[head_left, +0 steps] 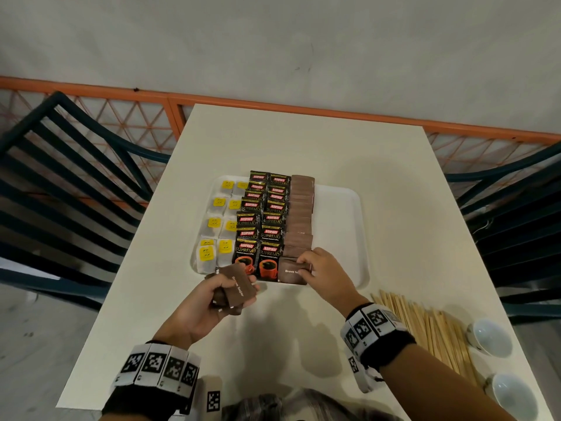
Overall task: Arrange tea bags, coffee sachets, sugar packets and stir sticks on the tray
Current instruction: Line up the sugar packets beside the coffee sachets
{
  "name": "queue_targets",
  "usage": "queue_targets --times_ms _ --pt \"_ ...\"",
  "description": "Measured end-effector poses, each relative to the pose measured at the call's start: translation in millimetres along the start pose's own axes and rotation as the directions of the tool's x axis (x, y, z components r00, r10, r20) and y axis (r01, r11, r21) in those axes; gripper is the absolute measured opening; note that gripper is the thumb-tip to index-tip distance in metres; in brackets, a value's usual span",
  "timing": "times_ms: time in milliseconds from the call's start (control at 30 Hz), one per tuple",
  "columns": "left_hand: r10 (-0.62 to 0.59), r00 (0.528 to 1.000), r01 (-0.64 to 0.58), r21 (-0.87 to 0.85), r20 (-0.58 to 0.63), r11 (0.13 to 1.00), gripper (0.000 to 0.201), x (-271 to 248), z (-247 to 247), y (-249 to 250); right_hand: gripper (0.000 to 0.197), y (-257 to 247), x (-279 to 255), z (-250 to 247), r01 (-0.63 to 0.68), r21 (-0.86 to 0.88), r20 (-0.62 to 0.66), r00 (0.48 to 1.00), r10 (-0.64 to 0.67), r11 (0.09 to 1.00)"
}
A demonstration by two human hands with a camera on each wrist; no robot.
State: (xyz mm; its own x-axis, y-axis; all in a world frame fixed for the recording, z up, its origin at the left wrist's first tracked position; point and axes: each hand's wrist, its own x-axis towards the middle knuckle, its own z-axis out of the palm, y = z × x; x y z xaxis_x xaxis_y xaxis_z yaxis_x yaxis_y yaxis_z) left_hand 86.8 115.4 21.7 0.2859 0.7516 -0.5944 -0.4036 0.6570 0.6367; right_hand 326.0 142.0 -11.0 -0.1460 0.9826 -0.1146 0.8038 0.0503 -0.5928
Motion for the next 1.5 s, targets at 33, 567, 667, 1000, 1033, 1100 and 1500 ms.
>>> queue_targets --times_ms 33,567,667,1000,1033,1100,1500 --pt "0.003 1.000 -0.004 0.016 0.005 1.000 0.035 0.1 1.1 0.1 0.022 -0.1 0.2 0.9 -0.001 -0.041 -0.001 1.000 0.001 0.999" --pt "0.111 0.992 -0.094 0.226 -0.064 0.970 0.035 9.1 11.3 -5.8 0.009 -56.1 -11.4 13.2 -0.098 0.499 0.193 0.981 0.000 0.861" --pt "0.114 0.992 -0.096 0.247 -0.060 0.964 0.031 9.4 11.0 -6.3 0.019 -57.1 -11.1 15.4 -0.122 0.579 0.196 0.981 0.007 0.806" --pt "0.129 0.989 -0.114 0.182 -0.076 0.977 0.032 17.7 16.0 -7.4 0.018 -55.9 -15.1 17.5 -0.211 0.801 0.216 0.975 0.058 0.561" --pt "0.120 0.990 -0.105 0.176 -0.075 0.979 0.030 18.6 16.7 -7.5 0.015 -54.1 -13.8 17.0 -0.227 0.800 0.224 0.972 0.074 0.555" --pt "0.100 0.992 -0.088 0.150 -0.078 0.985 0.024 20.7 16.7 -8.0 0.012 -49.0 -9.7 13.8 -0.256 0.796 0.226 0.966 0.123 0.549" --pt "0.056 0.994 -0.052 0.054 -0.089 0.997 0.029 22.9 11.8 -1.8 0.007 0.9 19.2 -13.8 -0.360 0.740 0.134 0.906 0.401 0.567"
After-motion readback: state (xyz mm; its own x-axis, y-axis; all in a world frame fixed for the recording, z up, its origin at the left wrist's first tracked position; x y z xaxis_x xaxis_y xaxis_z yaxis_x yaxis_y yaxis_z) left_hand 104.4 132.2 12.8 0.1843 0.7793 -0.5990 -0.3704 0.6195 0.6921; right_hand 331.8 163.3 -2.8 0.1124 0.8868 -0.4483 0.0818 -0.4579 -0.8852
